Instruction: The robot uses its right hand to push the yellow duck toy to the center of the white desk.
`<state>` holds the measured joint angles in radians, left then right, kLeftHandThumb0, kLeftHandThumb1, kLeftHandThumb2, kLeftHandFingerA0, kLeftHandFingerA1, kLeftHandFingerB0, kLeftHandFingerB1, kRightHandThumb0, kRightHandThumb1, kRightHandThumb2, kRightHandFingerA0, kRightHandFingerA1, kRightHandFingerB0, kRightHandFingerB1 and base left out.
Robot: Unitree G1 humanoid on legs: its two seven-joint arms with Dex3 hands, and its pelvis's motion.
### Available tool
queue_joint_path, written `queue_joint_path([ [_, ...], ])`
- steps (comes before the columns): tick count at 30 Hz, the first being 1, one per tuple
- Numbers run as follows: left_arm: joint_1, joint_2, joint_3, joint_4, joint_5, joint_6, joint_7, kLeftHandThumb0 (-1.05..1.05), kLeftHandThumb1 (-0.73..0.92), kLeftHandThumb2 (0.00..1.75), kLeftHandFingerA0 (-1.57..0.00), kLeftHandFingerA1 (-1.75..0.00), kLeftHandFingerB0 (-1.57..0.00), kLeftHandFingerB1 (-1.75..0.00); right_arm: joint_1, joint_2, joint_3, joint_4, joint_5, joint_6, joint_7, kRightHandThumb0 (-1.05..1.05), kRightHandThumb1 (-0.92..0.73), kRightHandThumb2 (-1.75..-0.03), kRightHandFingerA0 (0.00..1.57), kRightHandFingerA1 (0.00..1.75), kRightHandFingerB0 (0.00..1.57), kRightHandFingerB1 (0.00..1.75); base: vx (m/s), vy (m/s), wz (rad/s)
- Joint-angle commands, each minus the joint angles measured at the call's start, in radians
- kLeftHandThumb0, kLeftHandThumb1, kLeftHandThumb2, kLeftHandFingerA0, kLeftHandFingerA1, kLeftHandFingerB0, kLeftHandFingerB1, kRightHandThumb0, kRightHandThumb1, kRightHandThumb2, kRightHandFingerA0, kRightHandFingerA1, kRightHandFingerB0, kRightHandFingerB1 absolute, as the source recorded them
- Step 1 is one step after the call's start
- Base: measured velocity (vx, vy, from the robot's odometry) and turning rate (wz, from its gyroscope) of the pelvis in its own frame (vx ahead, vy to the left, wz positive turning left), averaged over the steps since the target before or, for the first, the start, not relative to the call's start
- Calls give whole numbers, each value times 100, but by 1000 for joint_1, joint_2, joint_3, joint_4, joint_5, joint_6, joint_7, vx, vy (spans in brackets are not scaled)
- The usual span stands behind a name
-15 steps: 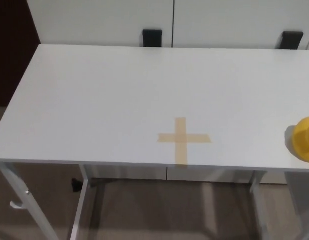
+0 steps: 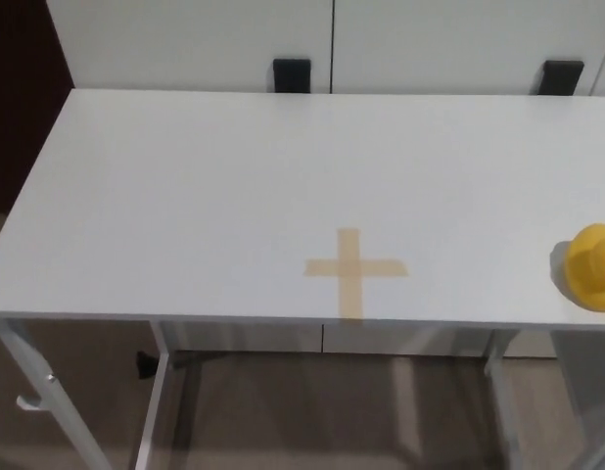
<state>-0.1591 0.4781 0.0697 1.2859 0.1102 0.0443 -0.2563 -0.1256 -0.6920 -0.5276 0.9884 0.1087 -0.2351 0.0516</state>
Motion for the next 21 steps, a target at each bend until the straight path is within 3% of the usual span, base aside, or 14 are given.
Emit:
queue_joint_path([
  [1,-4,18,4,8,-5,17,-6,-32,58,77,-54,-87,-72,-74,-136,0,24,-193,26,83,-28,-87,-87,-66,1,68,13,54,28,-6,8],
  [2,-4,19,4,7,-5,16,-8,-33,58,77,-59,-90,-71,-73,-150,5,39,-225,21,96,-15,-40,-44,-107,6,58,0,52,0,0,0],
  [3,-4,19,3,7,-5,15,-9,-33,58,77,-59,-90,-71,-73,-153,8,46,-241,20,99,-7,-40,-44,-107,6,58,0,52,25,-7,10],
  [4,-4,19,5,7,-7,13,-10,-34,57,77,-61,-92,-74,-81,-164,20,64,-290,20,119,7,-79,-70,-107,3,48,9,45,22,-6,10],
  [5,-3,18,7,7,-9,11,-10,-33,57,77,-56,-88,-73,-77,-190,39,97,-334,19,135,30,-73,-76,-113,1,27,6,29,21,-6,8],
  [8,-4,17,8,7,-10,14,-7,-33,58,76,-56,-87,-73,-75,-247,73,159,-357,39,164,115,-82,-81,-120,0,16,3,18,0,0,0],
  [10,-3,15,9,6,-11,11,-7,-32,57,78,-56,-87,-74,-77,-262,97,185,-375,37,183,119,-81,-76,-118,0,20,10,24,0,0,0],
  [15,-4,13,8,5,-9,10,-6,-35,57,75,-54,-90,-74,-80,-288,189,240,-369,13,150,84,-80,-77,-119,0,22,5,24,0,0,0],
  [18,-3,14,2,3,-3,6,-9,-36,57,75,-58,-92,-73,-77,-294,233,265,-346,4,142,76,-85,-80,-119,0,19,10,21,0,0,0],
  [21,-5,12,6,1,-10,17,-11,-35,56,76,-59,-94,-71,-77,-298,268,293,-327,-18,151,49,-89,-80,-119,8,22,8,24,0,0,0],
])
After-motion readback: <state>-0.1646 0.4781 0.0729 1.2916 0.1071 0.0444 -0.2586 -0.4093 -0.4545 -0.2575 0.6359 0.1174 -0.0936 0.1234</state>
